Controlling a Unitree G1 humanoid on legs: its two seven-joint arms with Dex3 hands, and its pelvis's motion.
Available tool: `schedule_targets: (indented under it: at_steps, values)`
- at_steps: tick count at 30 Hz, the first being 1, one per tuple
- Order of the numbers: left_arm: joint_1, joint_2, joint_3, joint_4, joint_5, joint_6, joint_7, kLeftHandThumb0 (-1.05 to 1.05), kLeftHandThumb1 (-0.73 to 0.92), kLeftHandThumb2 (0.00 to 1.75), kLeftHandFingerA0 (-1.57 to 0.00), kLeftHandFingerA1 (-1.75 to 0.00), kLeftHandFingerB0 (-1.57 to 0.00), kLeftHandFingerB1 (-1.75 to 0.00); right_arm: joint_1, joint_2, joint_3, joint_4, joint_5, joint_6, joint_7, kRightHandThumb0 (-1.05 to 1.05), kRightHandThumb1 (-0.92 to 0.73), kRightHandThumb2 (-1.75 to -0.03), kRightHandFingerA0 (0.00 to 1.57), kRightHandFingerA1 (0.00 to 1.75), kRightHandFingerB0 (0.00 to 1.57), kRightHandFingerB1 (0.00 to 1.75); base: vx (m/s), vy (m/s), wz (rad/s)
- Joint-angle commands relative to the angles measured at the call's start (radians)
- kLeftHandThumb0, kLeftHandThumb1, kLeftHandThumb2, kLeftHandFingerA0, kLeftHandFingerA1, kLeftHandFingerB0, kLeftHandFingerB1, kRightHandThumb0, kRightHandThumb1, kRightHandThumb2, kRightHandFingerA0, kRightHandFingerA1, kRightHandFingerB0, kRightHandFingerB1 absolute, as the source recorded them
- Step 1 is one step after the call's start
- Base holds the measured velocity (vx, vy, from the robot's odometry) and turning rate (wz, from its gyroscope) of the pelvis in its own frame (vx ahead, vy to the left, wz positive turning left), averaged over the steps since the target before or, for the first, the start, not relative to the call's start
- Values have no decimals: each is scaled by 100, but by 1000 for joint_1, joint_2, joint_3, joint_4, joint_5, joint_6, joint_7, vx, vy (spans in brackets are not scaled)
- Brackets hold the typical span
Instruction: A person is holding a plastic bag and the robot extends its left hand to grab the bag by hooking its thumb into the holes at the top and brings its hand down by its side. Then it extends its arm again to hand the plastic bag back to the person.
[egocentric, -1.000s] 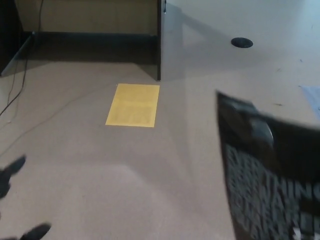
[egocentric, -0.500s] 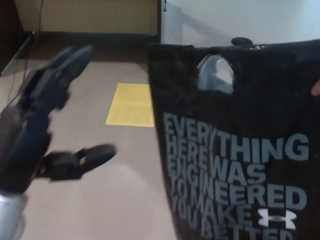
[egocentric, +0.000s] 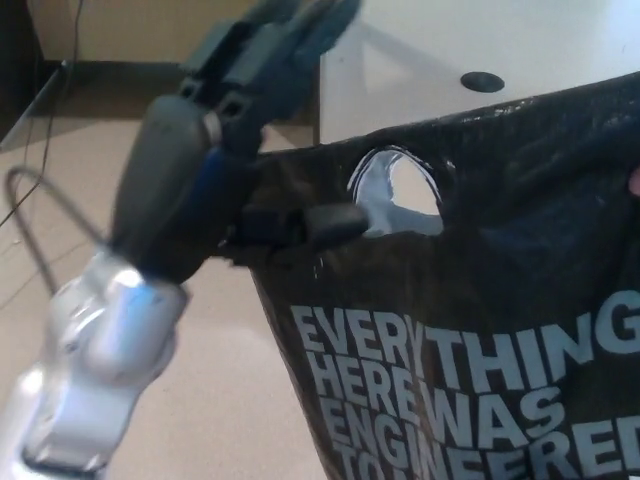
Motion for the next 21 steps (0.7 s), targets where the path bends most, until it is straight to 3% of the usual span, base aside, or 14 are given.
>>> schedule_targets:
  at_steps: [1,2,3,4,5,9,12,14,15,17,18,21]
  values:
    - [-52,-24,-36,62,108,98,-8,-62,40,78,0,-32,-9,-27,-1,-16,-4,14,-6,-9,-8,-34,-65,-61,68,46,63,42,0,0,0]
    - [-58,-27,-40,70,116,103,-7,-62,40,78,0,-32,-9,-27,-4,-16,-5,14,-5,-9,-6,-34,-65,-61,68,46,63,42,0,0,0]
    - [-64,-36,-51,79,126,119,-12,-65,47,59,-8,-27,-9,-21,-2,-18,-5,10,-5,-12,-3,-33,-65,-60,68,46,63,42,0,0,0]
    - [-74,-49,-64,97,137,129,-7,-65,41,74,-7,-35,-7,-23,-3,-17,-2,9,-9,-6,-11,-34,-64,-61,69,47,62,42,0,0,0]
    - [-80,-56,-73,110,147,136,-3,-69,44,77,-8,-32,-11,-19,-3,-17,0,8,-12,-4,-14,-35,-65,-61,69,47,62,41,0,0,0]
    - [-103,-76,-99,152,170,152,-2,-64,40,77,-5,-39,-5,-24,2,-19,0,3,-14,-10,-17,-34,-65,-60,68,46,61,41,0,0,0]
    - [-118,-91,-112,176,176,161,-5,-72,43,72,-9,-39,-13,-19,4,-22,-3,1,-15,-15,-19,-35,-65,-61,69,46,62,41,0,0,0]
    - [-115,-106,-131,196,190,163,10,-60,38,75,-1,-39,-10,-31,22,-22,-5,1,-14,-21,-19,-34,-65,-61,69,46,62,42,0,0,0]
    - [-104,-115,-138,197,194,164,15,-56,48,56,-11,-30,-12,-23,36,-24,-5,1,-15,-26,-19,-34,-64,-60,69,46,62,41,0,0,0]
    - [-101,-122,-143,210,200,161,28,-56,49,56,-12,-31,-12,-24,43,-26,-4,3,-16,-25,-16,-35,-65,-61,68,46,61,41,0,0,0]
    - [-107,-125,-143,224,199,158,31,-63,39,71,-7,-39,-7,-31,44,-28,-1,2,-21,-33,-19,-34,-66,-61,68,46,61,41,0,0,0]
    - [-128,-131,-138,257,190,154,36,-60,37,72,-7,-40,-5,-36,45,-28,-6,4,-15,-39,-9,-30,-67,-60,69,47,63,42,0,0,0]
